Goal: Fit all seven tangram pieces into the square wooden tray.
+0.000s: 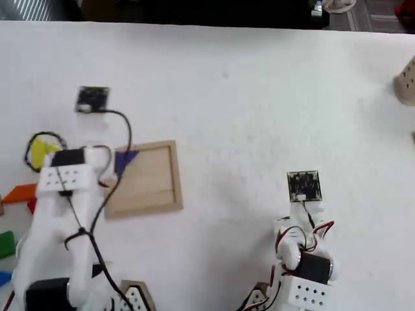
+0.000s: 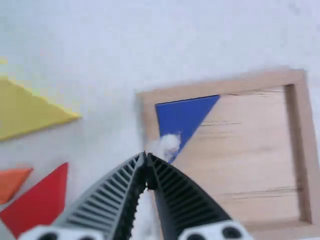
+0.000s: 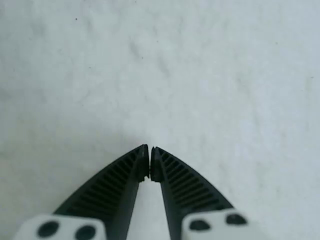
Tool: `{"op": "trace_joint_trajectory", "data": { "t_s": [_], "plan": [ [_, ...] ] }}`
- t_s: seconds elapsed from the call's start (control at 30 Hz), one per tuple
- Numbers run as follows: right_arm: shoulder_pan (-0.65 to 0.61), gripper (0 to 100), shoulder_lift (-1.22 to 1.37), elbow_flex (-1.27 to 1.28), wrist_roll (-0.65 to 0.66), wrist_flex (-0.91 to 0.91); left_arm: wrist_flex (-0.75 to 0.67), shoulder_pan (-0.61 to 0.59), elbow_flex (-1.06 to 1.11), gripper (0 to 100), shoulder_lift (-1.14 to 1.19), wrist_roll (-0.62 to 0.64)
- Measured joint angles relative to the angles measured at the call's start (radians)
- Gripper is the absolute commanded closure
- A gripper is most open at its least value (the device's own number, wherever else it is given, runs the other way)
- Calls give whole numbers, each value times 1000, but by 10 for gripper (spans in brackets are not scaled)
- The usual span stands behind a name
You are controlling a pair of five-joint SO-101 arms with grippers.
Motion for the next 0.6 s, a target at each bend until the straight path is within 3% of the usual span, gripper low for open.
{"op": "trace_joint_trajectory", "data": {
  "t_s": [0.2, 0.43, 0.6],
  "plan": [
    [0, 979, 0, 0, 0, 0, 89, -203, -80, 959, -2, 0],
    [0, 979, 0, 0, 0, 0, 91, -302, -126, 722, 112, 176],
    [0, 979, 0, 0, 0, 0, 91, -304, -127, 746, 143, 279]
  ]
}}
